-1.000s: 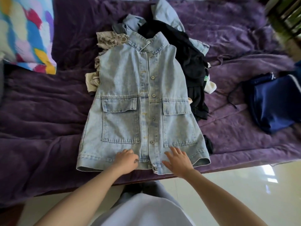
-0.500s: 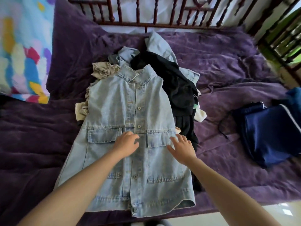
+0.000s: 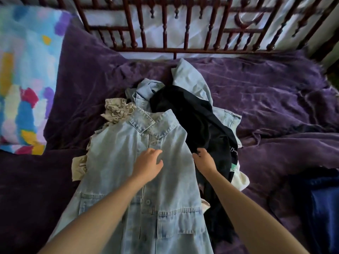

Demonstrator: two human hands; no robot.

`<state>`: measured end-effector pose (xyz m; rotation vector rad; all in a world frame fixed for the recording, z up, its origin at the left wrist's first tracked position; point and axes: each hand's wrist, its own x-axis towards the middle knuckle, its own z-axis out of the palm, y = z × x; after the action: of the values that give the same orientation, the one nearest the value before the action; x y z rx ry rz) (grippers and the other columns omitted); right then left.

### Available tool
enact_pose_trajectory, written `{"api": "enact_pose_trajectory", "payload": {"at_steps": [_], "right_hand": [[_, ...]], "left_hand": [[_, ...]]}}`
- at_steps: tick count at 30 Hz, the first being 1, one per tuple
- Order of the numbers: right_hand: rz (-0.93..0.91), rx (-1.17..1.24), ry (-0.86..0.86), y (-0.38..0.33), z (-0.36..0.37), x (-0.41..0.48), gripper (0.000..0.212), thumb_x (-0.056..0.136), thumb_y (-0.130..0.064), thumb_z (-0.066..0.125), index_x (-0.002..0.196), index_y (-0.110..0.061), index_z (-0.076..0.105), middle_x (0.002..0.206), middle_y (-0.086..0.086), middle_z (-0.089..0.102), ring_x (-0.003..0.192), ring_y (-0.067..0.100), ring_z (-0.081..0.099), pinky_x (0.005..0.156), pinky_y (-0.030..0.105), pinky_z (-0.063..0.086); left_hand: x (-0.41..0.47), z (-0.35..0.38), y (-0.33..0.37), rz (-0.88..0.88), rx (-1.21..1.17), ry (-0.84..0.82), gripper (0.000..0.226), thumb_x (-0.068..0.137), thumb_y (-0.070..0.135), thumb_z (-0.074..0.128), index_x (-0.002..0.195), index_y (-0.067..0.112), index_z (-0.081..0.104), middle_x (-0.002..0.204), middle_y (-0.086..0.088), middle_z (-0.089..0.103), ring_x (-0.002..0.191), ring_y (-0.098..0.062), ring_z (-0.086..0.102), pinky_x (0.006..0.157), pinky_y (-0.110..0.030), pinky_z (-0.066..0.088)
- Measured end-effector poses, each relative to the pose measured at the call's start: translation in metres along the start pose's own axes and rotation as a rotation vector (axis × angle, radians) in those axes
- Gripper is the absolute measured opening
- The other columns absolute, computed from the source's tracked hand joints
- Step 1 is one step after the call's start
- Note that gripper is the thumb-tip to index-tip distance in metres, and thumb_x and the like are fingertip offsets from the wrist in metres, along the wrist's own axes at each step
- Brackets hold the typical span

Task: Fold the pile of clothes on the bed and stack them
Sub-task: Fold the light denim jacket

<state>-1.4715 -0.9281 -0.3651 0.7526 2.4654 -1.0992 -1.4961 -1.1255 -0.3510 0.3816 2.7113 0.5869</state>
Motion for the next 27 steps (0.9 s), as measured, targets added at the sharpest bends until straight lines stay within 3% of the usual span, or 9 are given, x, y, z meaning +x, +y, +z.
{"api": "enact_pose_trajectory", "payload": {"at_steps": [5, 9, 11, 13, 15, 18, 20, 23, 27], "right_hand": [[0.082, 0.18, -0.022, -0.005, 0.018, 0.044, 0.033, 0.086, -0.039, 0.053, 0.107, -0.014, 0.06, 0.096, 0.003, 0.06, 0.087, 0.015, 0.058, 0.063, 0.02, 0.039], [0.063, 0.189, 0.009, -0.011, 0.03, 0.049, 0.051, 0.088, -0.028, 0.06, 0.13, -0.002, 0.048, 0.116, 0.01, 0.06, 0.112, 0.026, 0.055, 0.083, 0.028, 0.042], [0.025, 0.179, -0.037, -0.016, 0.035, 0.043, 0.018, 0.085, -0.02, 0.061, 0.098, -0.008, 0.058, 0.092, 0.004, 0.061, 0.097, 0.025, 0.058, 0.08, 0.031, 0.045], [-0.047, 0.007, -0.082, -0.022, 0.043, 0.035, 0.013, 0.087, -0.015, 0.052, 0.076, -0.013, 0.046, 0.08, 0.003, 0.059, 0.087, 0.027, 0.057, 0.068, 0.032, 0.04], [-0.177, -0.278, 0.073, -0.026, 0.055, 0.026, 0.004, 0.088, -0.012, 0.042, 0.085, -0.012, 0.045, 0.089, 0.008, 0.063, 0.087, 0.031, 0.061, 0.061, 0.031, 0.035], [-0.365, -0.483, 0.243, -0.032, 0.078, 0.01, 0.028, 0.066, -0.011, 0.033, 0.089, -0.006, 0.048, 0.06, 0.002, 0.06, 0.057, 0.023, 0.058, 0.044, 0.022, 0.038], [-0.396, -0.561, 0.26, -0.028, 0.096, 0.002, 0.039, 0.063, -0.014, 0.033, 0.094, -0.008, 0.056, 0.069, 0.004, 0.059, 0.071, 0.025, 0.05, 0.05, 0.024, 0.044], [-0.296, -0.547, 0.139, -0.031, 0.099, -0.004, 0.031, 0.062, -0.024, 0.055, 0.091, -0.027, 0.068, 0.105, 0.015, 0.058, 0.094, 0.041, 0.06, 0.06, 0.04, 0.054], [-0.245, -0.399, 0.121, -0.025, 0.102, -0.005, 0.044, 0.053, -0.038, 0.069, 0.097, -0.038, 0.063, 0.106, 0.02, 0.067, 0.068, 0.029, 0.067, 0.043, 0.032, 0.049]], "left_hand": [[0.066, -0.001, -0.007, -0.024, 0.019, 0.058, 0.056, 0.095, 0.028, 0.047, 0.145, 0.016, 0.025, 0.149, -0.006, 0.026, 0.137, -0.024, 0.027, 0.104, -0.039, 0.036], [0.115, -0.001, -0.016, -0.206, -0.191, -0.034, 0.092, 0.087, 0.043, 0.059, 0.15, 0.016, -0.002, 0.158, -0.008, 0.005, 0.144, -0.029, 0.013, 0.113, -0.045, 0.024], [0.13, 0.0, -0.022, -0.344, -0.326, -0.093, 0.102, 0.081, 0.048, 0.065, 0.15, 0.018, -0.005, 0.157, -0.008, 0.009, 0.143, -0.029, 0.017, 0.114, -0.043, 0.023], [0.138, 0.0, -0.032, -0.39, -0.372, -0.07, 0.096, 0.08, 0.045, 0.067, 0.15, 0.019, 0.007, 0.154, -0.008, 0.022, 0.139, -0.028, 0.028, 0.111, -0.044, 0.029], [0.139, -0.002, -0.04, -0.354, -0.322, -0.087, 0.077, 0.078, 0.042, 0.067, 0.144, 0.021, 0.032, 0.145, -0.008, 0.041, 0.13, -0.027, 0.042, 0.106, -0.044, 0.036], [0.133, -0.004, -0.042, -0.289, -0.355, -0.141, 0.035, 0.069, 0.049, 0.063, 0.099, 0.03, 0.063, 0.116, -0.006, 0.065, 0.107, -0.025, 0.059, 0.096, -0.043, 0.047], [0.125, -0.005, -0.035, -0.27, -0.419, -0.127, 0.019, 0.081, 0.029, 0.063, 0.099, 0.023, 0.061, 0.115, -0.01, 0.064, 0.105, -0.026, 0.059, 0.093, -0.038, 0.047], [0.121, -0.006, -0.03, -0.311, -0.712, -0.004, 0.059, 0.089, 0.014, 0.057, 0.142, 0.018, 0.031, 0.142, -0.004, 0.04, 0.129, -0.022, 0.039, 0.094, -0.027, 0.033], [0.125, -0.011, -0.024, -0.299, -0.975, 0.056, 0.076, 0.088, 0.034, 0.061, 0.149, 0.024, 0.015, 0.152, 0.002, 0.026, 0.138, -0.015, 0.027, 0.105, -0.03, 0.026]]}}
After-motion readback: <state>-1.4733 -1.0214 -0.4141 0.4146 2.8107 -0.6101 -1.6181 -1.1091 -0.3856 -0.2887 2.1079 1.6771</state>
